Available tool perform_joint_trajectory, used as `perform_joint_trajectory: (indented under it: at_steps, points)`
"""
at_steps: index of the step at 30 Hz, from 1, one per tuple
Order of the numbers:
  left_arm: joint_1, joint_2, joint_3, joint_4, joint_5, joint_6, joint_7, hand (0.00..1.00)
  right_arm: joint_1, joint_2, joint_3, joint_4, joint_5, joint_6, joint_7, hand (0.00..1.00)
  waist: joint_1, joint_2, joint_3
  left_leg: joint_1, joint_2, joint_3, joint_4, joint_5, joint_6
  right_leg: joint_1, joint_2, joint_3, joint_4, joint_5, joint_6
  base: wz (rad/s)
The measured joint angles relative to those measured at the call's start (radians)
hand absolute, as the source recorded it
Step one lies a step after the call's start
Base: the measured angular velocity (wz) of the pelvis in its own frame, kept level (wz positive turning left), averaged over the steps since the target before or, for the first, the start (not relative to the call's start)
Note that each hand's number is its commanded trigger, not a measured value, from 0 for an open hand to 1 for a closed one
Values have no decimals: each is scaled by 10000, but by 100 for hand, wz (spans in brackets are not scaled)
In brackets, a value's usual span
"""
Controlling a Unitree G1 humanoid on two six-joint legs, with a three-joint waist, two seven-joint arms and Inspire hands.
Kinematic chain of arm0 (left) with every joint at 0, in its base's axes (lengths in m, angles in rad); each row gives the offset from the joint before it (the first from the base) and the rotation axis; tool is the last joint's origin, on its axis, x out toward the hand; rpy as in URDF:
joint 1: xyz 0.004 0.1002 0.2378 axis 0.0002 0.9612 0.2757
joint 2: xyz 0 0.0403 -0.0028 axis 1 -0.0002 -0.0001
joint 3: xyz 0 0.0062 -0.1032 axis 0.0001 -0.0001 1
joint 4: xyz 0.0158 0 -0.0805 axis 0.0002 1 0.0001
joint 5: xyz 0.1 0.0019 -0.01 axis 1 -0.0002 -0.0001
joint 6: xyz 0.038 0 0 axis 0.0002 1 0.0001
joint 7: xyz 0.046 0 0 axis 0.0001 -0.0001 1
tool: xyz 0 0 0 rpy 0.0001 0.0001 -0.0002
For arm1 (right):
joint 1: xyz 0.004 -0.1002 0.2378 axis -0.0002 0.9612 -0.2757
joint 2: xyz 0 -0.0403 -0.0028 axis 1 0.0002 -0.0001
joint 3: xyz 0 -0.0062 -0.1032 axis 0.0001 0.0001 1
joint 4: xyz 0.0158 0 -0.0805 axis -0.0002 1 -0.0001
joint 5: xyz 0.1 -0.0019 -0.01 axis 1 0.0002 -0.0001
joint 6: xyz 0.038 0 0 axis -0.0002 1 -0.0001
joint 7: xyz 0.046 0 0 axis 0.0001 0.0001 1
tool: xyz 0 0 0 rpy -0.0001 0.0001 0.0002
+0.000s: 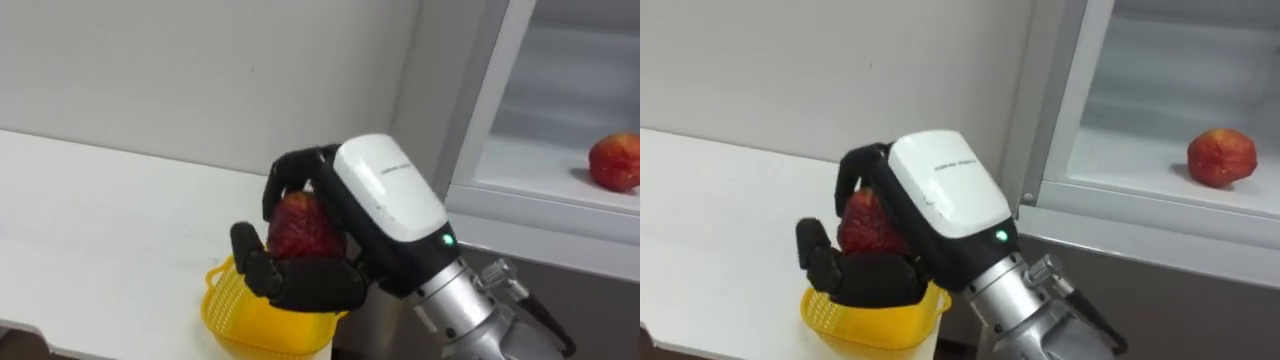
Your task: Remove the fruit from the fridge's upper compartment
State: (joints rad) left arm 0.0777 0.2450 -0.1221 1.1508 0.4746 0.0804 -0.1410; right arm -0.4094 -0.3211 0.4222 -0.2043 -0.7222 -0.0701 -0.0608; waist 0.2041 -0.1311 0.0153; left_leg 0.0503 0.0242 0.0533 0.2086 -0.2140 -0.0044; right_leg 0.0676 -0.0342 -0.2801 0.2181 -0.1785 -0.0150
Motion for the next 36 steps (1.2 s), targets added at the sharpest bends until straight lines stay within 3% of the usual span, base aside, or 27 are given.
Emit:
perform_joint_trajectory:
  at_steps: [8,14,19,24,25,26,27,28,36]
  points:
    - [5,-3,-26,-4,278,16,-67,0,-78,37,33,1853,-319,69,-8,100,540,-190,-29,-246,-3,-174,72,18,-8,-148,-10,-335,-20,-4,5,7]
    - [-8,39,-22,16,268,-6,-117,0,-528,34,193,3240,-342,72,-16,100,527,-303,31,-308,-15,-310,119,18,-6,-138,-27,-459,-21,-4,5,6]
    - [4,40,-11,-6,275,17,-202,0,-687,32,192,4343,-316,188,-67,100,526,-293,38,-428,-29,-393,147,16,-7,-137,-40,-549,-99,-4,5,6]
    - [16,82,3,-112,300,26,-277,0,-716,28,186,4775,-318,281,-134,100,498,-209,98,-604,-37,-459,254,14,-10,-179,-57,-710,-154,-5,6,5]
    - [18,88,4,-144,302,34,-289,0,-716,25,184,4788,-316,323,-134,90,503,-205,98,-611,-42,-470,265,14,-10,-179,-69,-769,-152,-5,6,8]
    - [18,89,6,-159,306,56,-299,0,-716,25,177,4787,-315,363,-136,54,505,-202,94,-628,-46,-493,275,14,-10,-179,-73,-799,-151,-6,7,5]
    - [18,91,6,-170,308,68,-302,0,-716,25,173,4788,-316,388,-137,31,508,-207,91,-636,-49,-504,282,14,-10,-179,-73,-804,-151,-6,7,6]
    - [28,95,6,-197,310,90,-323,0,-716,24,171,4788,-316,411,-137,0,510,-213,86,-649,-58,-532,291,15,-10,-178,-77,-814,-149,-6,7,5]
    - [60,110,7,-302,320,246,-454,0,-716,26,171,4787,-311,502,-138,0,532,-252,28,-708,-77,-584,366,17,-7,-167,-100,-908,-142,-6,7,3]
